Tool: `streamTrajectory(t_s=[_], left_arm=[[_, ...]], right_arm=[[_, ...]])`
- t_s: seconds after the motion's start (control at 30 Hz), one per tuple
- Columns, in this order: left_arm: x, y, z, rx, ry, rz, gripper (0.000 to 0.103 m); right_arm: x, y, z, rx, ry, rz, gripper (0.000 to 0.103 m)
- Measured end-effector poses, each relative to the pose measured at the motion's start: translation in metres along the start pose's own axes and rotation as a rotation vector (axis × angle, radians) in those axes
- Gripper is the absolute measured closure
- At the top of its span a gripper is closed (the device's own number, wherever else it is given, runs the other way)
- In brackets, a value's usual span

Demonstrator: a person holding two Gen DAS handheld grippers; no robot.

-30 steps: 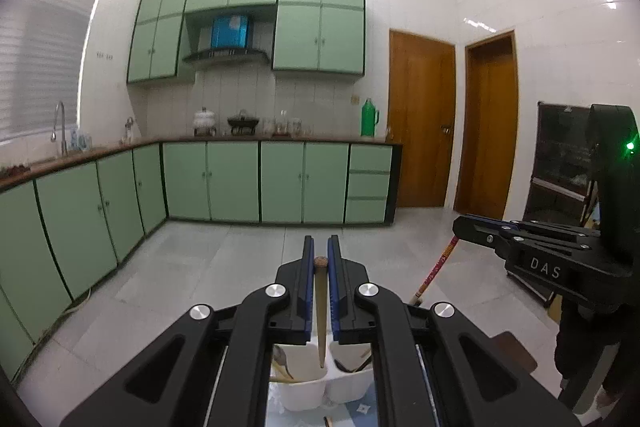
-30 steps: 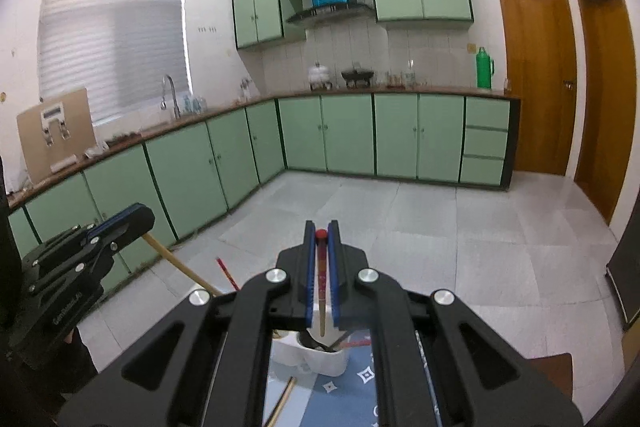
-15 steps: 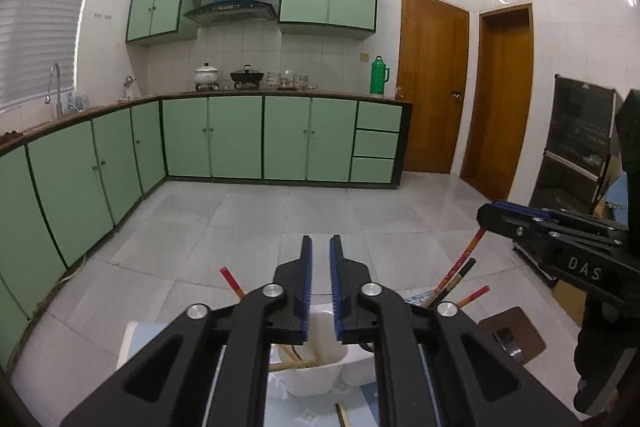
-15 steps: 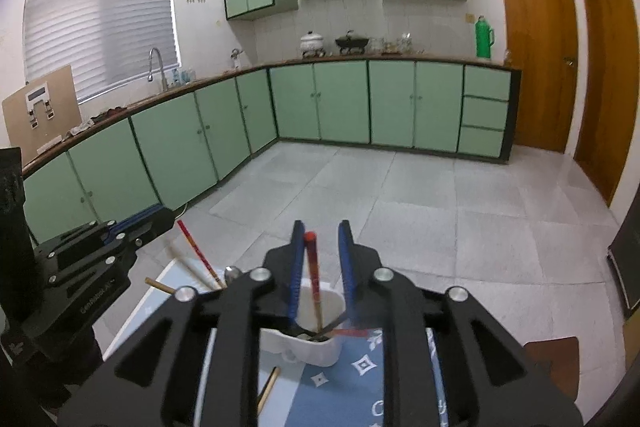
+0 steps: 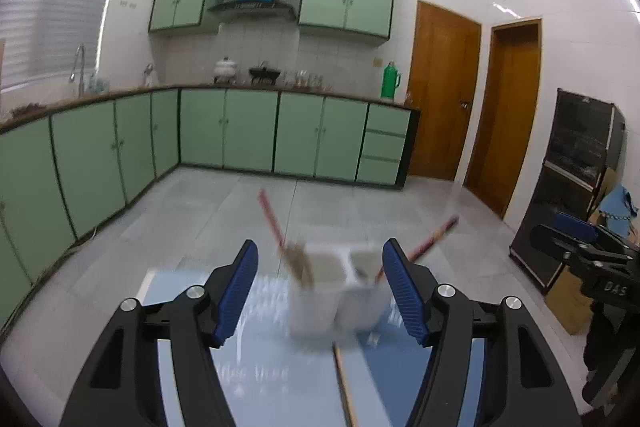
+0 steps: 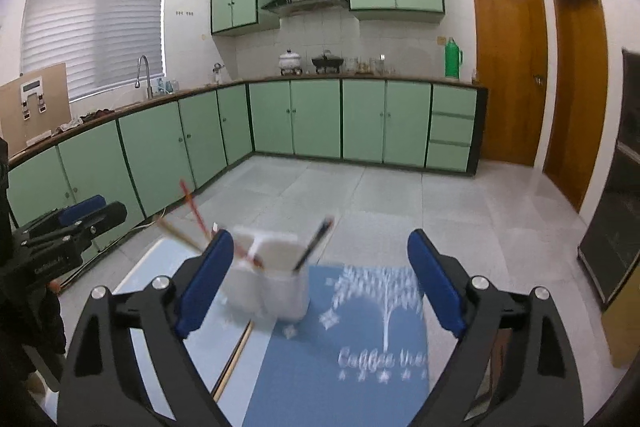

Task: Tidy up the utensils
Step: 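Open both grippers and withdraw them over the remaining black and red chopsticks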

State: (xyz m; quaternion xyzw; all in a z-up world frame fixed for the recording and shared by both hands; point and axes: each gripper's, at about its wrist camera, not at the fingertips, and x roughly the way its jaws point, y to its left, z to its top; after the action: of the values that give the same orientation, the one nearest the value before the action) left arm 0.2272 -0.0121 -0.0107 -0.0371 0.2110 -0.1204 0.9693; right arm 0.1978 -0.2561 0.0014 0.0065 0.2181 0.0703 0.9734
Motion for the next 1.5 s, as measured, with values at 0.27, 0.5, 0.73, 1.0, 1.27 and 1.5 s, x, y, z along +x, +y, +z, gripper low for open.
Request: streamTrajectory(t_s=[0.27, 0.5, 0.73, 1.0, 1.27, 1.5], left_arm=[[-0.006, 0.016, -0.084, -0.029, 0.178, 0.060, 0.039], [-0.004, 0.022, -0.150, -0.019, 0.291, 0.094, 0.039], [0.004, 0.037, -0.182, -0.044, 0.358, 0.112, 0.039], [0.010, 0.050, -0.197, -0.049, 0.425, 0.121, 0.039], [0.010, 0.058, -0.203, -0.070, 0.444, 0.120, 0.038], [0.011, 0.059, -0.204, -0.072, 0.445, 0.111, 0.036]], right_arm=[[-0.012, 0.021, -0.080, 0.072, 0.118, 0.015, 0.016], [0.000, 0.049, -0.139, 0.125, 0.220, 0.018, 0.016], [0.011, 0.073, -0.182, 0.131, 0.295, 0.004, 0.016], [0.023, 0.100, -0.213, 0.097, 0.395, 0.014, 0.016], [0.030, 0.117, -0.228, 0.056, 0.464, -0.004, 0.016], [0.036, 0.121, -0.229, 0.026, 0.483, -0.020, 0.016]])
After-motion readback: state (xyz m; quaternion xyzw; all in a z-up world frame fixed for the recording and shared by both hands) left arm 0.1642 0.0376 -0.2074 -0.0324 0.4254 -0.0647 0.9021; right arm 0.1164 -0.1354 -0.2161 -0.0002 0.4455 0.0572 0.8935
